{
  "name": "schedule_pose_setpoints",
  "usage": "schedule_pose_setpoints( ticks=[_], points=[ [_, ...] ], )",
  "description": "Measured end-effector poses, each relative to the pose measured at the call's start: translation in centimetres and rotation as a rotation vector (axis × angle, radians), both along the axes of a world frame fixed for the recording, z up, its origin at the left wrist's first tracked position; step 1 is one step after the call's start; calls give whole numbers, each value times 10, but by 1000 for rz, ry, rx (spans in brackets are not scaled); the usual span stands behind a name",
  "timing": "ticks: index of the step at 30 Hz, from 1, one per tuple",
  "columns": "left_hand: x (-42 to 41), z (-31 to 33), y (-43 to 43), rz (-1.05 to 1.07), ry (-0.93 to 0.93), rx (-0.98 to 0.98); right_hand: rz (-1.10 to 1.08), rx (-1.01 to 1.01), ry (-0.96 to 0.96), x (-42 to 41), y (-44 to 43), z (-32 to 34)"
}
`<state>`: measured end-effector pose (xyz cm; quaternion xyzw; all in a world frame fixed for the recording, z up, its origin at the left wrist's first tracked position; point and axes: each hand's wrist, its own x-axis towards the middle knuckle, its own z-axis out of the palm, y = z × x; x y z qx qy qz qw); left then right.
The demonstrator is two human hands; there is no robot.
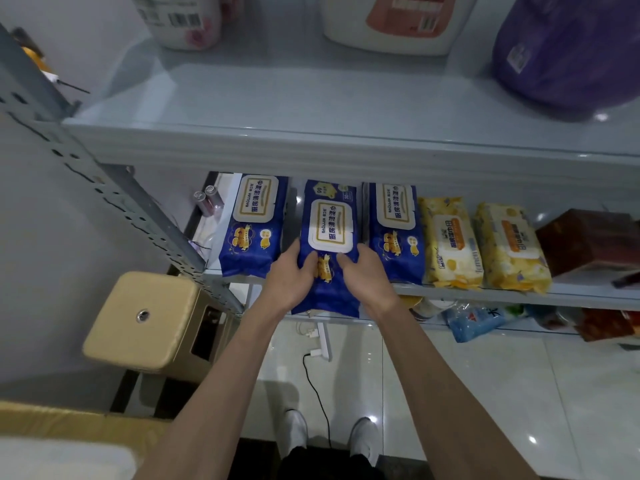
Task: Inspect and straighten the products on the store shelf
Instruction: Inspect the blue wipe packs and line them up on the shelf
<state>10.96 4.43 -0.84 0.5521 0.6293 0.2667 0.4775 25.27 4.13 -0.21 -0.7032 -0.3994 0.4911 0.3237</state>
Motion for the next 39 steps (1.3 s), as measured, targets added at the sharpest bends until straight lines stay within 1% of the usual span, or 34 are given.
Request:
schedule_pose_setpoints(
  ticks=[2, 4, 6, 8, 14, 20, 22, 24, 29, 32, 36, 39],
  points=[
    [-4, 4, -18, -7, -39, 14, -54, 27, 79, -1, -21, 7],
    [-6, 10, -37, 8, -115, 35, -125, 34, 216, 0, -40, 14],
    [-6, 17, -57, 42, -216, 37, -202, 15, 347, 2, -56, 18],
    [-7, 23, -76, 81, -295, 16, -257, -20, 433, 5, -69, 20],
    [-14, 20, -118, 130, -350, -41, -348, -117, 541, 9, -101, 19],
    [-24, 32, -127, 123, -477, -127, -412, -100, 599, 7, -123, 18],
    [-27, 38, -129, 131, -532, -179, -388, -58, 615, 9, -129, 20],
    [-27, 42, -129, 150, -548, -198, -362, -14, 626, 11, -135, 24],
    [-17, 53, -132, 194, -553, -190, -236, 98, 620, 26, -147, 34],
    [-5, 57, -137, 220, -552, -168, -169, 119, 606, 39, -153, 33],
    [9, 60, -148, 171, -509, -150, -57, 119, 585, 62, -162, 32],
    [20, 62, -158, 102, -467, -143, -14, 112, 573, 80, -169, 33]
  ],
)
